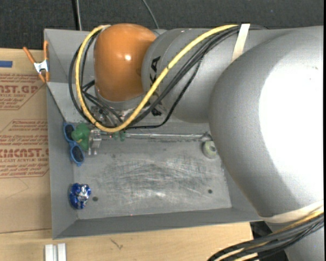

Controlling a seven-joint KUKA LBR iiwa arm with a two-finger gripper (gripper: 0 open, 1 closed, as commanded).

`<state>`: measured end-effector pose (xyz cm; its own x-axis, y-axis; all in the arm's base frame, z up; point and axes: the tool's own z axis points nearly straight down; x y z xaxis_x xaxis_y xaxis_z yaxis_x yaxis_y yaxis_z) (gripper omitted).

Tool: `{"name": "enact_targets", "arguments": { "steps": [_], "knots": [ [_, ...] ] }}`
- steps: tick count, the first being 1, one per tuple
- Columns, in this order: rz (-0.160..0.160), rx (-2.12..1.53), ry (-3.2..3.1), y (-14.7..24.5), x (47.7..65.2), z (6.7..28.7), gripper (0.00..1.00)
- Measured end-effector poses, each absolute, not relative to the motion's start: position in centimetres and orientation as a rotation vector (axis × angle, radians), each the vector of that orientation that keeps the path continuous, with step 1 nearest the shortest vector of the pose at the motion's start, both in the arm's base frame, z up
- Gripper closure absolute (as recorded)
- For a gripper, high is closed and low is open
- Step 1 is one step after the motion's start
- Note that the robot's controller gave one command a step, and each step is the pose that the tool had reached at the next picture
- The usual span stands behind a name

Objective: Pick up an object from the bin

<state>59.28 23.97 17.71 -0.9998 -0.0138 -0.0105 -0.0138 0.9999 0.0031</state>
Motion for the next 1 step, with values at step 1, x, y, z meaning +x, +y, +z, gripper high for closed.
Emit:
{"name": "enact_targets", "arguments": {
  "steps": [1],
  "knots": [
    [0.003,-0.588,3.077,23.86,58.27,29.82,1.00]
  ]
}}
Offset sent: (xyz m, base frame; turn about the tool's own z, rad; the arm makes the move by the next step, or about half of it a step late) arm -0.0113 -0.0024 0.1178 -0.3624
